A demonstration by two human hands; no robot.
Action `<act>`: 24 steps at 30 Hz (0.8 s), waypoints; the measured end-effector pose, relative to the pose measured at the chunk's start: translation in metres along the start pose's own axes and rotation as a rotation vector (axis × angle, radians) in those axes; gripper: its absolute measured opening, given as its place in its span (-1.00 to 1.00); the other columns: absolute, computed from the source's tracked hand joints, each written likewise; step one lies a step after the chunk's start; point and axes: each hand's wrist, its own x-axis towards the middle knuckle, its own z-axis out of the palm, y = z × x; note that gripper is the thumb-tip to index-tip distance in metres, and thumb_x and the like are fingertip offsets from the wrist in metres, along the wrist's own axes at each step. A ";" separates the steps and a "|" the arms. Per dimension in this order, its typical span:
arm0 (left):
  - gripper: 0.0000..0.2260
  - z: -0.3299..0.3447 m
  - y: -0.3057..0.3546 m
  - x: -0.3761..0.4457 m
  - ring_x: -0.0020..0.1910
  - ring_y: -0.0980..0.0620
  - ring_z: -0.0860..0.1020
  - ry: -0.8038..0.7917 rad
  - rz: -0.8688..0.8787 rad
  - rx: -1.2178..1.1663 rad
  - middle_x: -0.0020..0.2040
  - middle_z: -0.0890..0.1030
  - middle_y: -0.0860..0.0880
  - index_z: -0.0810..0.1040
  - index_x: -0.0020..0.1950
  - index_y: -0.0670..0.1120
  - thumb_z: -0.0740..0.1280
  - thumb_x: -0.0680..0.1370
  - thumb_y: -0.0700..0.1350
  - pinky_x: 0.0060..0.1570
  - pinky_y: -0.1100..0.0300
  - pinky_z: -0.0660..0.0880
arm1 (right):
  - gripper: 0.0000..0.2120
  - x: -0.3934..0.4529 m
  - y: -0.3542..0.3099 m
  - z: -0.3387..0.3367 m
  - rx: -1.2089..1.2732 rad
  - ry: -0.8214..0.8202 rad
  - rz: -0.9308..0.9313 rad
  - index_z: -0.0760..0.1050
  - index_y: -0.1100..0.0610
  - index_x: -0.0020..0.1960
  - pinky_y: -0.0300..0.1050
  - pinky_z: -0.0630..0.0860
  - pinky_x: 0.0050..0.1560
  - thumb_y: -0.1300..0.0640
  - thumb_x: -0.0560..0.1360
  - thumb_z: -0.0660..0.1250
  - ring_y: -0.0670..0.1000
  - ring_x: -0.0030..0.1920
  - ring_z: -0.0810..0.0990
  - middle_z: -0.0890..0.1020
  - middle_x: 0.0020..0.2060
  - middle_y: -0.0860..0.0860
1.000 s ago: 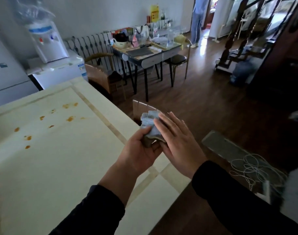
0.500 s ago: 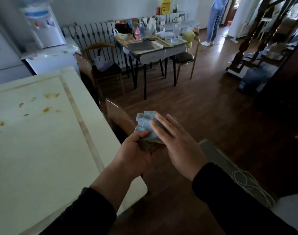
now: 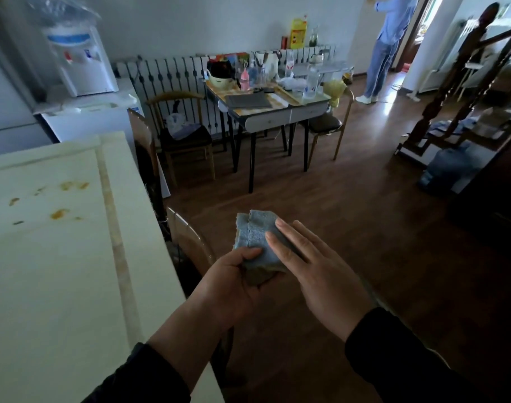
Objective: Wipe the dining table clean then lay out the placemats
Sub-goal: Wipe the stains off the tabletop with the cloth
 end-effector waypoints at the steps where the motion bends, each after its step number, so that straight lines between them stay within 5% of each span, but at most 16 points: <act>1: -0.64 0.002 0.004 0.009 0.13 -0.22 0.64 -0.005 -0.003 0.000 0.26 0.58 -0.32 0.49 0.36 -0.29 0.18 0.60 -0.20 0.16 -0.06 0.58 | -0.18 0.006 0.007 0.000 0.010 0.006 0.003 -0.12 -0.10 0.62 0.07 0.32 0.46 0.35 0.52 0.18 0.03 0.60 -0.05 -0.07 0.61 -0.08; 7: -0.65 0.008 0.034 0.060 0.01 -0.19 0.69 -0.017 0.074 -0.094 0.14 0.65 -0.30 0.70 0.08 -0.28 0.16 0.60 -0.14 -0.02 -0.03 0.65 | -0.16 0.065 0.049 0.011 0.053 -0.017 -0.133 -0.15 -0.10 0.62 -0.01 0.28 0.47 0.32 0.53 0.22 0.04 0.60 -0.09 -0.12 0.61 -0.03; 11: -0.69 0.011 0.049 0.099 0.01 -0.20 0.68 0.095 0.141 -0.114 0.15 0.64 -0.30 0.64 0.21 -0.27 0.25 0.59 -0.14 -0.05 -0.05 0.65 | -0.16 0.111 0.088 0.025 0.113 -0.009 -0.236 -0.16 -0.10 0.62 -0.03 0.27 0.47 0.34 0.53 0.18 0.01 0.60 -0.09 -0.11 0.61 -0.08; 20: -0.72 0.033 0.073 0.166 0.09 -0.23 0.64 0.397 0.381 -0.304 0.21 0.61 -0.32 0.64 0.20 -0.28 0.30 0.56 -0.20 0.18 -0.10 0.54 | -0.12 0.225 0.166 0.044 0.320 -0.077 -0.498 -0.05 -0.03 0.62 -0.13 0.22 0.48 0.44 0.48 0.28 -0.03 0.58 0.06 0.06 0.60 -0.10; 24: -0.64 0.029 0.085 0.166 -0.04 -0.23 0.69 0.507 0.498 -0.451 0.18 0.62 -0.34 0.57 0.25 -0.31 0.34 0.47 -0.25 -0.11 -0.03 0.67 | -0.09 0.269 0.157 0.059 0.399 -0.142 -0.644 -0.01 -0.05 0.62 -0.25 0.06 0.49 0.52 0.42 0.20 -0.06 0.58 0.04 0.06 0.59 -0.15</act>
